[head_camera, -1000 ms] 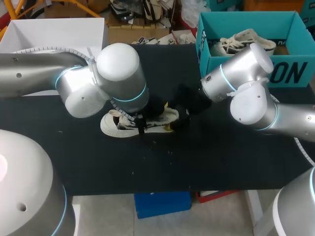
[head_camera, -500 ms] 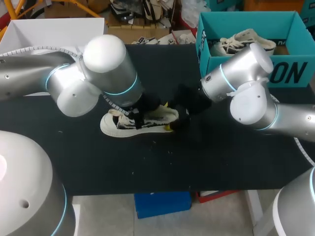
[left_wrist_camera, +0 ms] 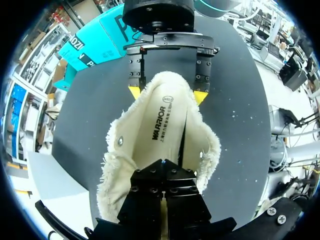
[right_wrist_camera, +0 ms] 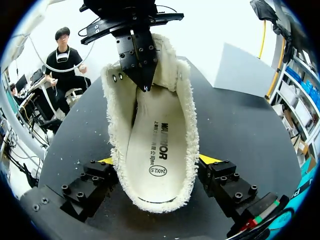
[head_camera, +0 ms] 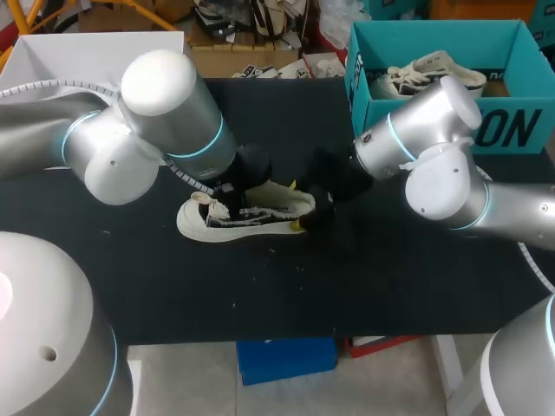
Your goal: Take the shoe out of the shoebox, open the shoe tongue, remove and reinsert the insole, then place the shoe into the shoebox
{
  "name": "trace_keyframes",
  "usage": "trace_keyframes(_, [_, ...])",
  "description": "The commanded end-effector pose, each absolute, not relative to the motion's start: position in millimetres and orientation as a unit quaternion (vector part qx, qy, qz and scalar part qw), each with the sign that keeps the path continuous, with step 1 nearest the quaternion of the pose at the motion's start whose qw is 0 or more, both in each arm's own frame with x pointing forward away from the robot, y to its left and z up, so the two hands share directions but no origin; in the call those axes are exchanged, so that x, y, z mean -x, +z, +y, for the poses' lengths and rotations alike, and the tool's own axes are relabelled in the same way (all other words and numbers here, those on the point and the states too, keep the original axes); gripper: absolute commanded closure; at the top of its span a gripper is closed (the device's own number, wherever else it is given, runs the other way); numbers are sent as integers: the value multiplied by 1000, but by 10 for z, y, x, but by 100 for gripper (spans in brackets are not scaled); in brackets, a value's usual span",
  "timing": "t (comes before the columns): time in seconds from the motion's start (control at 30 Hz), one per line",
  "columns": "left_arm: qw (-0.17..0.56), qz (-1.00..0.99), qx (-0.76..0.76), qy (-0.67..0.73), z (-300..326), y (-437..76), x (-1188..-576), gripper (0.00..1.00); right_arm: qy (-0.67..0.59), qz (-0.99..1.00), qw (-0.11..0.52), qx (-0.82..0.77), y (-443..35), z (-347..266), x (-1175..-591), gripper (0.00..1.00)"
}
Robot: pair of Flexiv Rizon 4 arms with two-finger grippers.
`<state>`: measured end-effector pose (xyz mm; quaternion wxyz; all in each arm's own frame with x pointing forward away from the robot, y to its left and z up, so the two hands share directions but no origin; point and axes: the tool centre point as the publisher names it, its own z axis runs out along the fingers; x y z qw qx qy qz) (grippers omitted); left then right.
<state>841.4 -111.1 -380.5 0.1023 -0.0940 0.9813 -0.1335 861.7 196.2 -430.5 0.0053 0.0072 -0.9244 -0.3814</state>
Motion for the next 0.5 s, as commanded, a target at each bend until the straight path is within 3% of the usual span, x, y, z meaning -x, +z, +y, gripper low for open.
trace_keyframes(0.03, [104, 980, 93, -139, -1061, -3753, -8371, 100, -380, -925, 6, -7, -4307, 1953, -8613, 100])
trace_keyframes(0.5, [109, 978, 97, -149, -1060, -3657, -8383, 100, -380, -925, 6, -7, -4307, 1953, -8613, 100])
